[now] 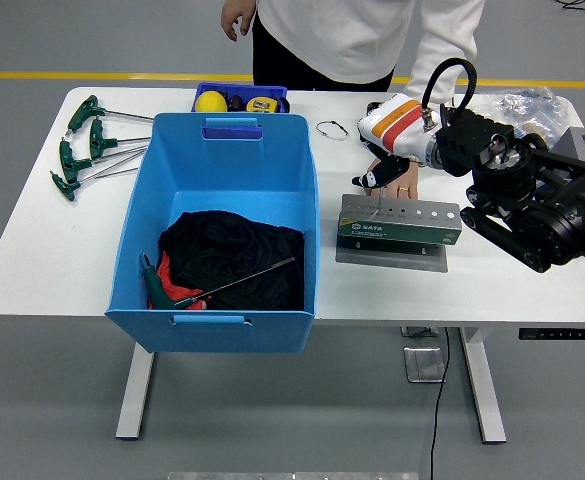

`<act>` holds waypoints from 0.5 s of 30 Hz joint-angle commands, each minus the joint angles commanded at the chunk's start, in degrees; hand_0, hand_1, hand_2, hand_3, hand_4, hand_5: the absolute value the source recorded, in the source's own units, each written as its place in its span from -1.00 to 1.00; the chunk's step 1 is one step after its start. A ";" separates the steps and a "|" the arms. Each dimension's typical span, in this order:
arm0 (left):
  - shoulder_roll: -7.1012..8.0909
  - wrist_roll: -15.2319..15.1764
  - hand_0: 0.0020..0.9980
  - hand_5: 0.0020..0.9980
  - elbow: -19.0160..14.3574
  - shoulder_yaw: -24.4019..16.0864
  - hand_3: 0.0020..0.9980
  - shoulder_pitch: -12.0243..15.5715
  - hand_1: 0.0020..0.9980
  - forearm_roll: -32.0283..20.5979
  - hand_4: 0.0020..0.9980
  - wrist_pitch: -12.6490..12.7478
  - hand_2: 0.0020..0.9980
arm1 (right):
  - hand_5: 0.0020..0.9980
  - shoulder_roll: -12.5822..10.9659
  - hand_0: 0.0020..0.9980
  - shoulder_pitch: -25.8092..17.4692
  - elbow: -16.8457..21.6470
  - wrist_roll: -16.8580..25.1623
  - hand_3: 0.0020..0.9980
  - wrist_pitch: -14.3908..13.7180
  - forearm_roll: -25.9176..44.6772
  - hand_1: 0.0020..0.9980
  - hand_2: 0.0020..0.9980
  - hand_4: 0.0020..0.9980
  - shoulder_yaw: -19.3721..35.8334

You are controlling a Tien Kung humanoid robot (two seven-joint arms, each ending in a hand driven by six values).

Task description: Lift tool from toolbox,place it in box,lift tool from toolbox,place it in box

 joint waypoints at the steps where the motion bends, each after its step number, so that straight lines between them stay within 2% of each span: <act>1: -0.01 0.03 0.16 0.56 0.00 -0.19 0.57 0.06 0.18 0.10 0.71 0.03 0.35 | 0.20 -0.35 -1.00 0.28 0.93 -0.16 -0.93 0.98 0.55 -1.00 -1.00 0.71 0.87; 7: -0.11 0.15 0.16 0.56 0.00 -0.36 0.57 0.20 0.18 0.13 0.71 0.07 0.35 | 0.24 -0.47 -1.00 0.33 4.52 -0.76 -0.93 2.81 0.31 -1.00 -1.00 0.70 6.67; 10: -0.15 0.24 0.16 0.56 0.00 -0.07 0.57 0.14 0.18 -0.06 0.71 0.03 0.35 | 0.24 -0.43 -1.00 0.57 8.44 -1.08 -0.93 2.82 -1.24 -1.00 -1.00 0.70 10.41; 15: -0.11 0.19 0.16 0.56 0.00 0.32 0.57 0.04 0.18 -0.41 0.71 -0.03 0.35 | 0.26 -0.16 -1.00 1.48 14.33 -1.63 -0.93 2.31 -3.72 -1.00 -1.00 0.68 13.53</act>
